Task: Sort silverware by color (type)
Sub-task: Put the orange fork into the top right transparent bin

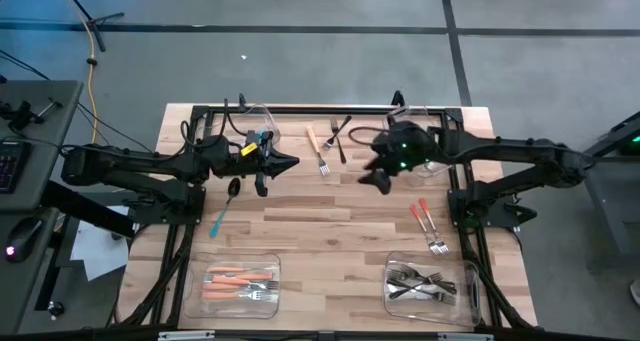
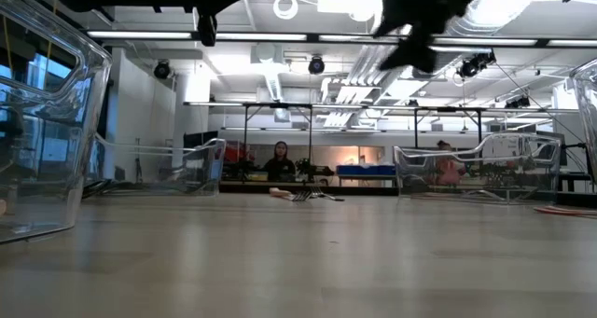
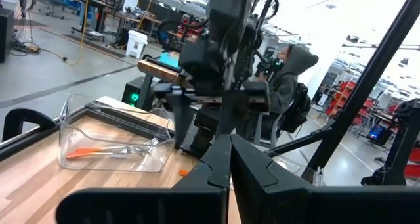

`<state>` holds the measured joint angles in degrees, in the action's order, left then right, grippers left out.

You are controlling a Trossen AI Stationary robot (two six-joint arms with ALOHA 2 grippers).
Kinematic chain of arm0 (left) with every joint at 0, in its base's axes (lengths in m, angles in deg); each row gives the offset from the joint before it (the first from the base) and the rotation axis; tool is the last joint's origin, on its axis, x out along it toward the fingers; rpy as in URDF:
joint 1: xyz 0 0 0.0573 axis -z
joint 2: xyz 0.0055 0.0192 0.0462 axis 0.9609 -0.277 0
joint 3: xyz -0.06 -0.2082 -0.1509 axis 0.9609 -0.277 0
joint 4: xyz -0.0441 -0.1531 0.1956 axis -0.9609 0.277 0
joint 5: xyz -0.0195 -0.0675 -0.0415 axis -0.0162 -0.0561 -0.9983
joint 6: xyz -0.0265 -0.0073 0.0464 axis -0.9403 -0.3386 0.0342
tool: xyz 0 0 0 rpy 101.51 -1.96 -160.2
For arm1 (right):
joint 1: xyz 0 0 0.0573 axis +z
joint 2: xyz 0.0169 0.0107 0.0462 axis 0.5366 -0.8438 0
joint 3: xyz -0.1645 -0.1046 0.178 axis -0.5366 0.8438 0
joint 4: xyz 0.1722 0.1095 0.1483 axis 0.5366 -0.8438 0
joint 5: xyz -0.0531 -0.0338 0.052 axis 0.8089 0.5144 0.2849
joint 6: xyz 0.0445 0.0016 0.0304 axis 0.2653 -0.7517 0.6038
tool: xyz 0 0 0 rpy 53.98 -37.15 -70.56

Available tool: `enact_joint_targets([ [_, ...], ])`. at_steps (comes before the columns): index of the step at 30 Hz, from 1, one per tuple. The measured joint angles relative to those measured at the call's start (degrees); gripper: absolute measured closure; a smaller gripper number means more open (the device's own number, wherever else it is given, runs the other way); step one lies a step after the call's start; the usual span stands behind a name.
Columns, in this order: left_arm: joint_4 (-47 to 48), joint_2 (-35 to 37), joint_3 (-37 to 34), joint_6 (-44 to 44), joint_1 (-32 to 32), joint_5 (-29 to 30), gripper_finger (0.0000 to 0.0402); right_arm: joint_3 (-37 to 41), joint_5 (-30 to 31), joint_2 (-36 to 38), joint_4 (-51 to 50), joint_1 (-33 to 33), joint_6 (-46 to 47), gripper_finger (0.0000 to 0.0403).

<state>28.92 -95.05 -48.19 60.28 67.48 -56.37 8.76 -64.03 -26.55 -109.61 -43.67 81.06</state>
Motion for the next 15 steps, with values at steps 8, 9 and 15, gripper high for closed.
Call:
enact_joint_targets([
  [8, 0.02, 0.0, 0.0, 0.02, 0.0, 0.23, 0.0401, -3.07, 0.45, 0.05, -30.44, 6.53, 9.81, 0.0146],
  [9, 0.0, 0.0, -0.01, 0.02, 0.0, 0.43, 0.0401, -1.94, 0.64, 0.05, -31.92, 7.71, 11.47, 0.0146],
  [15, -0.01, 0.0, 0.0, 0.02, 0.0, 1.21, 0.0401, 9.17, 0.83, 0.03, -34.57, 14.72, 27.88, 0.0147],
])
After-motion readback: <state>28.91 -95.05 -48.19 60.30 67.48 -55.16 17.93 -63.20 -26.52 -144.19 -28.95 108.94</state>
